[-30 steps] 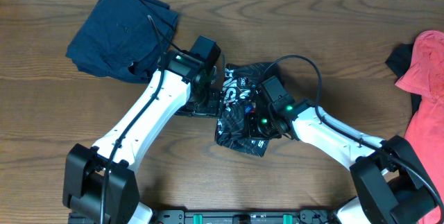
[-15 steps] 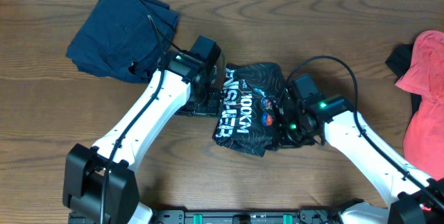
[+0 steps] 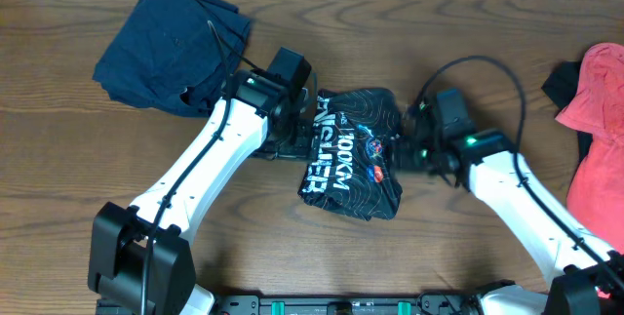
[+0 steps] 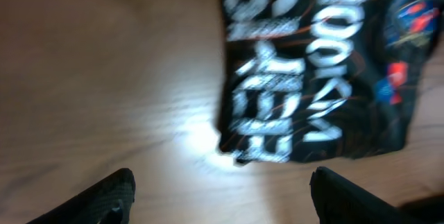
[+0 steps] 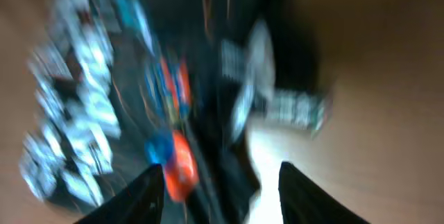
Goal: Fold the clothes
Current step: 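Regrasp the bundle's top edge with both grippers and adjust it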
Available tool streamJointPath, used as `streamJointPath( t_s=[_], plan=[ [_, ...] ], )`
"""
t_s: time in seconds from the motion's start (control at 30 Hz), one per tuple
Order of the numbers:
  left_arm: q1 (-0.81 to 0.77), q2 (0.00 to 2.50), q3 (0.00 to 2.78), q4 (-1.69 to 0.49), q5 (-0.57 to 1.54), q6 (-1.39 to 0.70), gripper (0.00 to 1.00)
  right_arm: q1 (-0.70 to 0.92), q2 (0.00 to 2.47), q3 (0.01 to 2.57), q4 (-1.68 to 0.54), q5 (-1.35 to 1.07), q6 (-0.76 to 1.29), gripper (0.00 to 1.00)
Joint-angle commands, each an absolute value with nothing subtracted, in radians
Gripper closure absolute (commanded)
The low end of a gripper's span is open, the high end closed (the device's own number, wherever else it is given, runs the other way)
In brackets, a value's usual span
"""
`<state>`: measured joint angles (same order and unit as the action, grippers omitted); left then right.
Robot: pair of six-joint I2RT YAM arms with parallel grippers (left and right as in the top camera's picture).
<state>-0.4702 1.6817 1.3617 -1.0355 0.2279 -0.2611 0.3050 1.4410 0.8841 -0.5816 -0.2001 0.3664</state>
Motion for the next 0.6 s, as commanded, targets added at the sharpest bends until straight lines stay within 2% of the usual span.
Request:
streamJointPath(
  t_s=[0.0, 0.13, 0.23, 0.27, 0.33, 0.37, 0.57],
  plan=[
    [-0.468, 1.691, 1.337, -0.999, 0.316, -0.242, 0.17, 0.271, 1.467, 0.896, -0.487, -0.229, 0.419, 0.47],
    [-0.468, 1.705, 1.336, -0.974, 0.332, -0.225, 0.16, 0.283, 1.557, 0.896, -0.382, -0.243, 0.442, 0.42],
    [-0.468, 1.714, 1.335, -0.969, 0.333, -0.215, 0.16, 0.297, 1.652, 0.896, -0.326, -0.245, 0.442, 0.43],
    [-0.468, 1.717, 1.332, -0.962, 0.333, -0.214, 0.16, 0.299, 1.68, 0.896, -0.304, -0.245, 0.442, 0.53],
    [-0.471, 1.721, 1.325, -0.95, 0.342, -0.212, 0.16, 0.299, 1.712, 0.896, -0.257, -0.265, 0.442, 0.88],
    [-0.472, 1.724, 1.319, -0.94, 0.361, -0.205, 0.16, 0.292, 1.714, 0.896, -0.234, -0.27, 0.444, 0.99],
    [-0.503, 1.725, 1.214, -0.823, 0.439, -0.192, 0.16, 0.208, 1.672, 0.896, -0.137, -0.266, 0.449, 0.99]
  ],
)
